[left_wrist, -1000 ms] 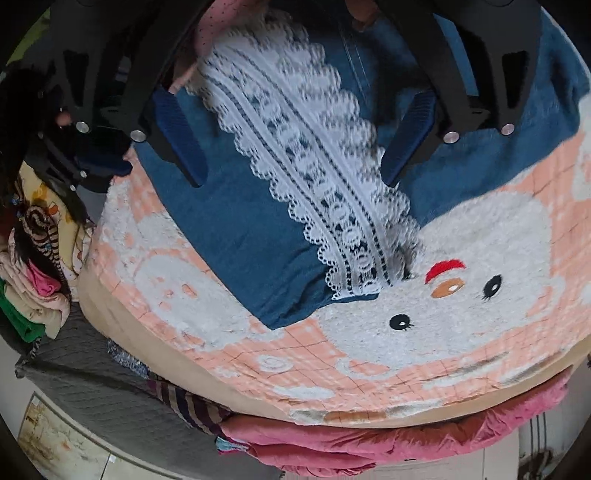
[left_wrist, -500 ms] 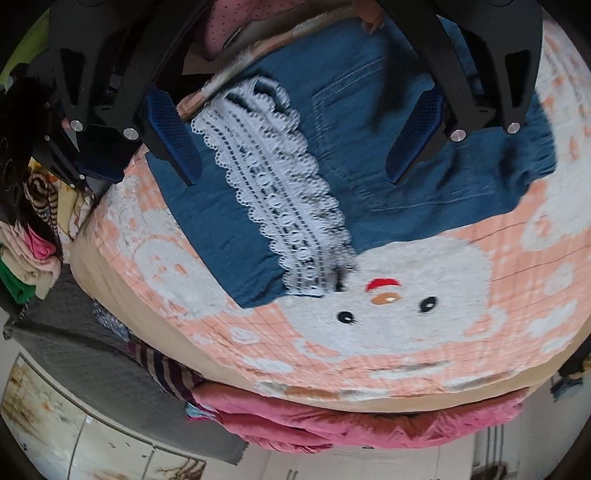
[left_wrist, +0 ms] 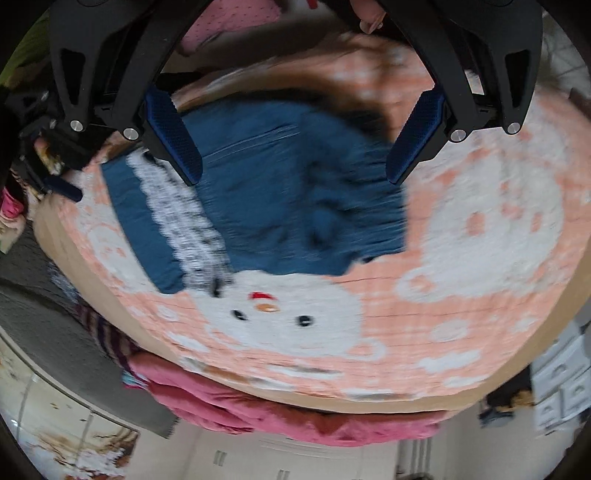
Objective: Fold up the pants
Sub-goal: 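Grasp the elastic waistband end of the denim with the right gripper, then lift the waistband end with the right gripper and fold it over the denim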
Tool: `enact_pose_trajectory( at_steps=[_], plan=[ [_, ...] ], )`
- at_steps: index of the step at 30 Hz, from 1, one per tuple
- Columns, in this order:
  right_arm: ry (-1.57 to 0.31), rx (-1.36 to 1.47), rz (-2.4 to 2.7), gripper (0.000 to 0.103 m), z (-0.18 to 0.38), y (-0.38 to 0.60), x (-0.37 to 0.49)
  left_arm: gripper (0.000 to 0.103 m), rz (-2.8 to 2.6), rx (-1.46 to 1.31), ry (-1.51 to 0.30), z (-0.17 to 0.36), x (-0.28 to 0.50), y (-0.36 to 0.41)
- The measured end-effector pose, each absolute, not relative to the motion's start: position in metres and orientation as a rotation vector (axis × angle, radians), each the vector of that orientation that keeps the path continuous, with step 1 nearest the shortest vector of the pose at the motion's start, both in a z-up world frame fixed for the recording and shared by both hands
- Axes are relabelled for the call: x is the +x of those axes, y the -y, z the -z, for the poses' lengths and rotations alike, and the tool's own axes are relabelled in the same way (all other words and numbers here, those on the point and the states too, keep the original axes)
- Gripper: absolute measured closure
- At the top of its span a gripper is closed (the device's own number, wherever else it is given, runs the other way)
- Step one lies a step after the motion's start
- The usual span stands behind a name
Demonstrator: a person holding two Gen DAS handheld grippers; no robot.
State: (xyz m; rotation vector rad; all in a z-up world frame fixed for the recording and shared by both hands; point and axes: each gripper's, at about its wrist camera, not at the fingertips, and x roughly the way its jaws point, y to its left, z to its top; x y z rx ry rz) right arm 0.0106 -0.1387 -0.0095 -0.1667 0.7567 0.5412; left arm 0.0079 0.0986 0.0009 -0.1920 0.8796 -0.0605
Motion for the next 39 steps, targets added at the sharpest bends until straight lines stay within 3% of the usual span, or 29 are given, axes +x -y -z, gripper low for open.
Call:
enact_pose_trajectory(
  at_steps=[21,24,26,28,39],
  plan=[
    [-0.840,-0.276,-0.781,0.005,-0.010,0.010,0.101,0.010,0.082,-0.416,-0.897,0.042,-0.012,-0.142],
    [-0.872,-0.306,-0.840,0.005,-0.008,-0.012,0.112,0.023,0.095,-0.463,-0.884,0.046,-0.009,-0.145],
    [-0.903,-0.316,-0.885,0.005,-0.007,-0.028,0.121,0.044,0.100,-0.498,-0.878,0.050,-0.008,-0.149],
    [-0.929,-0.324,-0.929,0.005,-0.005,-0.042,0.127,0.056,0.108,-0.518,-0.889,0.056,-0.005,-0.150],
    [-1.050,-0.501,-1.152,0.008,0.024,-0.116,0.134,0.058,0.116,-0.526,-0.899,0.065,-0.002,-0.149]
  ],
)
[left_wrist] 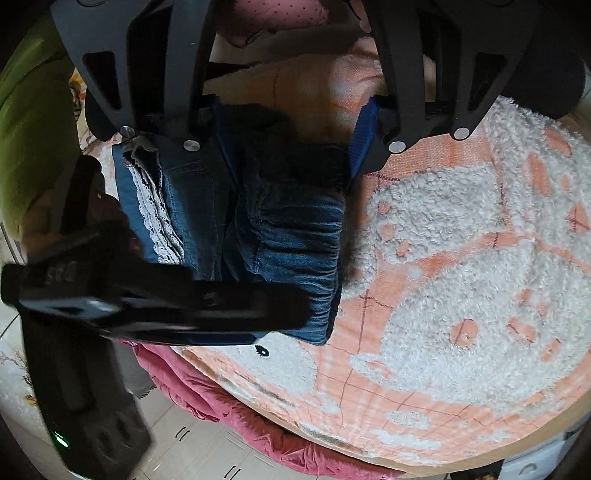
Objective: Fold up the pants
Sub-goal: 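Lift the waistband end with the right gripper and fold it over the denim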
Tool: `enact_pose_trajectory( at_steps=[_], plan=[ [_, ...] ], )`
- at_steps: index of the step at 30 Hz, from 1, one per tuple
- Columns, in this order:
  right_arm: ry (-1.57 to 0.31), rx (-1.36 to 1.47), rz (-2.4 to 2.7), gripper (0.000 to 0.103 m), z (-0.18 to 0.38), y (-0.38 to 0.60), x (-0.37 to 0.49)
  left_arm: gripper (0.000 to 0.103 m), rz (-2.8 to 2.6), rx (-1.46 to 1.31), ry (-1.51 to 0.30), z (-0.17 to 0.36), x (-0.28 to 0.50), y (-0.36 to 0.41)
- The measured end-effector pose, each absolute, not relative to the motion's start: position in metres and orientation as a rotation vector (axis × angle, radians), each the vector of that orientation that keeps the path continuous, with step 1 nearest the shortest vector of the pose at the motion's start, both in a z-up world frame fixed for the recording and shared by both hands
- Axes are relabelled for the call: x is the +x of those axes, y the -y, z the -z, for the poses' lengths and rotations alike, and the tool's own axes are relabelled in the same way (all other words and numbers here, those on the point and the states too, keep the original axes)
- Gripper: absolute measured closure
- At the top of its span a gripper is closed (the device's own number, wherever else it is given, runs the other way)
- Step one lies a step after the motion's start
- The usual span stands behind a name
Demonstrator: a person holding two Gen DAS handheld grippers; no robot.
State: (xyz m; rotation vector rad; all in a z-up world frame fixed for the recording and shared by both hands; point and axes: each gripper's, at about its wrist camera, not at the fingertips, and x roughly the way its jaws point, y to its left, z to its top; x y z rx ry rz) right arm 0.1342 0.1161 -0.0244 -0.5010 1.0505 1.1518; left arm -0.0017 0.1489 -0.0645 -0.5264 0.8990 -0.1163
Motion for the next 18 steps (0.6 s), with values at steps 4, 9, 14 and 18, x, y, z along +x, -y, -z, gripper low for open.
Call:
enact_pose_trajectory(
  at_steps=[4,9,14,18],
  plan=[
    [-1.134,-0.516,-1.185,0.045,0.045,-0.128,0.138,0.058,0.120,-0.536,-0.897,0.066,-0.004,-0.151],
    [-1.134,-0.432,-1.207,0.064,0.043,-0.111,0.142,0.047,0.138,-0.581,-0.886,0.067,-0.008,-0.157],
    [-1.078,-0.321,-1.274,0.066,0.020,-0.084,0.143,0.020,0.144,-0.605,-0.864,0.061,-0.013,-0.156],
    [-1.028,-0.262,-1.314,0.067,0.004,-0.067,0.143,0.013,0.152,-0.613,-0.859,0.058,-0.014,-0.154]
  ],
)
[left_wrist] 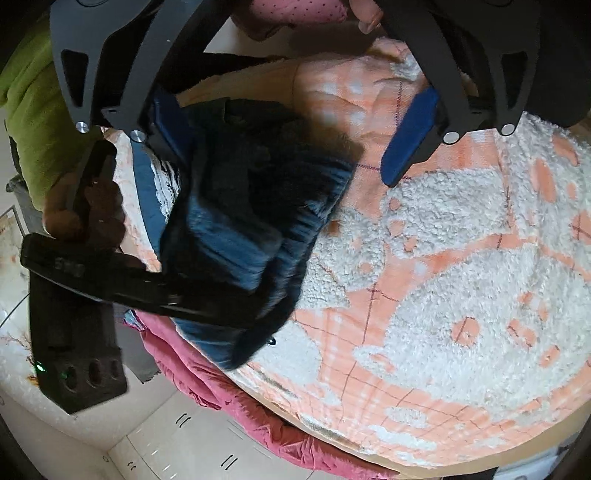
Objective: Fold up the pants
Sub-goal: 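Lift the waistband end with the right gripper and fold it over the denim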
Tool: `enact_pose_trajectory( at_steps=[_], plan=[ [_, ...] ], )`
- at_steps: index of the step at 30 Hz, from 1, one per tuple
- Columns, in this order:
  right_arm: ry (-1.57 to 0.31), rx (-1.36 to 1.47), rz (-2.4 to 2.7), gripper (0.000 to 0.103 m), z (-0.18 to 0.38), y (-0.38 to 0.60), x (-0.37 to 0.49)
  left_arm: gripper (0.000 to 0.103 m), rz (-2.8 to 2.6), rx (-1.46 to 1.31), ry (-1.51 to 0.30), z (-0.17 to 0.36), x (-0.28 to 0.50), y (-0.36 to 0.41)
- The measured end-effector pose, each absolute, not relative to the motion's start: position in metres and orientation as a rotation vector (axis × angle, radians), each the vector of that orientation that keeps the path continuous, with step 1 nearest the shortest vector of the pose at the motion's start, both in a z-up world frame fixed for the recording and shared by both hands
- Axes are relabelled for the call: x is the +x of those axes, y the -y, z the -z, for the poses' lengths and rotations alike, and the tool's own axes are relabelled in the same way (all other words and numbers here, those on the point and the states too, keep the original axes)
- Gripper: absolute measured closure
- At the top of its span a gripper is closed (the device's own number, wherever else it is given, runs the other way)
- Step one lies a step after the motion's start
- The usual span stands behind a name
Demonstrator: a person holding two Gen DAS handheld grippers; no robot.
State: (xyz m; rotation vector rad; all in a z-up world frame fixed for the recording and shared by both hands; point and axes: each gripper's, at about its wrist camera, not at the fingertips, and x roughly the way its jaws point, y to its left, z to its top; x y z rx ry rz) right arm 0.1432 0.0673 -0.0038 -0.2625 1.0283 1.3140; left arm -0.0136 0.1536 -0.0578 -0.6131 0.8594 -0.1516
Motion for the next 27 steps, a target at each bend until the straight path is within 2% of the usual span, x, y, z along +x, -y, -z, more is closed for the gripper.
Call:
enact_pose_trajectory(
  at_steps=[4,8,10,11,17,24,27],
  plan=[
    [-0.983,-0.234,-1.328,0.067,-0.009,-0.049,0.144,0.013,0.222,-0.699,-0.868,0.059,-0.005,-0.148],
    [-0.929,-0.212,-1.329,0.067,-0.020,-0.028,0.144,0.043,0.310,-0.762,-0.839,0.053,0.002,-0.137],
    [-0.907,-0.195,-1.318,0.067,-0.026,-0.015,0.148,0.053,0.320,-0.774,-0.820,0.047,0.003,-0.134],
    [-0.892,-0.186,-1.309,0.067,-0.029,-0.006,0.152,0.055,0.320,-0.772,-0.808,0.042,0.003,-0.131],
    [-0.894,-0.085,-1.268,0.064,-0.029,0.051,0.175,0.057,0.338,-0.609,-0.776,0.011,0.008,-0.080],
    [-0.894,-0.006,-1.207,0.064,-0.016,0.107,0.189,0.057,0.380,-0.537,-0.814,0.017,0.033,-0.037],
    [-0.889,0.031,-1.196,0.055,-0.010,0.124,0.188,0.057,0.388,-0.521,-0.820,0.017,0.038,-0.023]
  ],
)
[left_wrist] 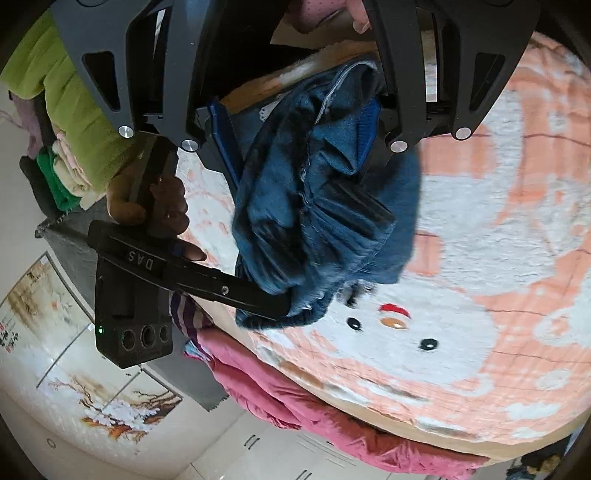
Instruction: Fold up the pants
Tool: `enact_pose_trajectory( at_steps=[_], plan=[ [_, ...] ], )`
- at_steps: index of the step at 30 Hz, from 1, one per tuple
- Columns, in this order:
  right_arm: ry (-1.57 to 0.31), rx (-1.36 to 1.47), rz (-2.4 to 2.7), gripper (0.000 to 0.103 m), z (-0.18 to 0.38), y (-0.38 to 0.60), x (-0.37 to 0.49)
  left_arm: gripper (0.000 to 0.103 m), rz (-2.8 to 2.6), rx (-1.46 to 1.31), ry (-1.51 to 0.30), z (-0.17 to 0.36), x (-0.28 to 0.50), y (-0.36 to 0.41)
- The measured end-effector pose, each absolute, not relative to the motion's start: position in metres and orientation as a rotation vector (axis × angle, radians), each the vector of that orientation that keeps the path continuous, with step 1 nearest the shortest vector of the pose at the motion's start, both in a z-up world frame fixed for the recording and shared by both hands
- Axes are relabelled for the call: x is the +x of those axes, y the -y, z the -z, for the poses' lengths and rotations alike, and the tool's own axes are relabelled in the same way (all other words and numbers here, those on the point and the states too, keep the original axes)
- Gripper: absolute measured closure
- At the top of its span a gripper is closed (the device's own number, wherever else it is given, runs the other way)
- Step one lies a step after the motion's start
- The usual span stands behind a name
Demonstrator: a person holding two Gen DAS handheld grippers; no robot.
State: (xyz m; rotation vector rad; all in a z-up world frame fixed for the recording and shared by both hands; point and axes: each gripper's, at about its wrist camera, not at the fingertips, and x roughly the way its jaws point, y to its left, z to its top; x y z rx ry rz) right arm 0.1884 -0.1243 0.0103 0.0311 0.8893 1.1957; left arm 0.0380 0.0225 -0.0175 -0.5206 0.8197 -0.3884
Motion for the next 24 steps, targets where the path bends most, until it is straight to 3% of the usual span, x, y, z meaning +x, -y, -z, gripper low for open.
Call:
enact_pose_trajectory(
  at_steps=[5,8,18,24],
  plan=[
    [-0.901,0.123,-1.159,0.031,-0.003,0.157,0.186,0.056,0.408,-0.505,-0.782,0.013,0.033,-0.010],
    [-0.899,0.174,-1.110,0.025,-0.001,0.180,0.181,0.056,0.496,-0.485,-0.778,0.011,0.033,0.009],
    [-0.954,0.062,-0.930,0.025,0.015,0.196,0.155,0.052,0.589,-0.336,-0.899,0.042,0.032,0.064],
    [-1.031,-0.068,-0.801,0.025,0.043,0.193,0.153,0.047,0.611,-0.340,-0.856,0.024,0.022,0.047]
  ],
)
